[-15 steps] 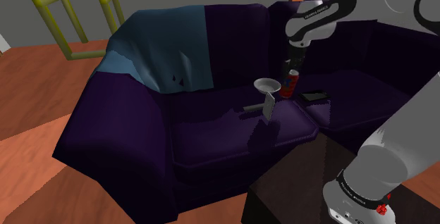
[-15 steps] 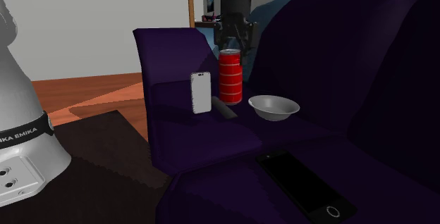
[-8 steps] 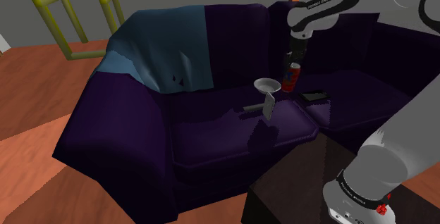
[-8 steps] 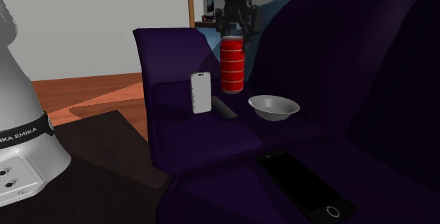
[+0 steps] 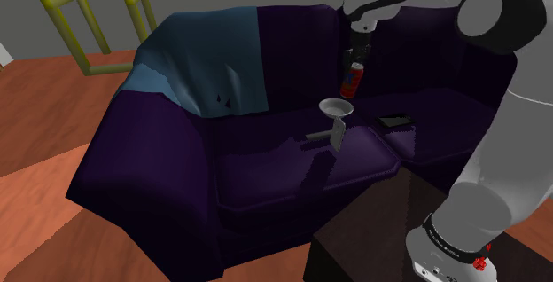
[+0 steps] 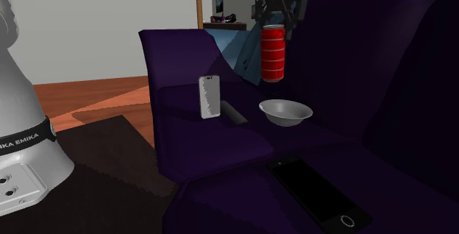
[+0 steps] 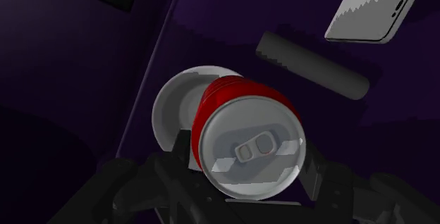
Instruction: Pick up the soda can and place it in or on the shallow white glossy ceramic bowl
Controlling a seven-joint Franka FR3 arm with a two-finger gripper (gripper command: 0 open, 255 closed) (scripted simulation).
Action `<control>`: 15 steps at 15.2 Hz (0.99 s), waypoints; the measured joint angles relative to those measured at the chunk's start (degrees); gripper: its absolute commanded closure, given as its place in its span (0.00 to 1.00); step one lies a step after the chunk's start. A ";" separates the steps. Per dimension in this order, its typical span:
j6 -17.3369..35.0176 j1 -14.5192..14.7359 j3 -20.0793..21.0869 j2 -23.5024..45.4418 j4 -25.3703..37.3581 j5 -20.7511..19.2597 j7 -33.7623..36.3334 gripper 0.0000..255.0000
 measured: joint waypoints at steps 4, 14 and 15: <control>-6.26 -1.48 0.41 10.08 15.98 2.52 -0.56 1.00; -3.05 -1.87 0.81 14.17 16.70 3.54 -0.84 1.00; -2.40 -1.88 0.83 14.35 16.23 3.60 -0.90 1.00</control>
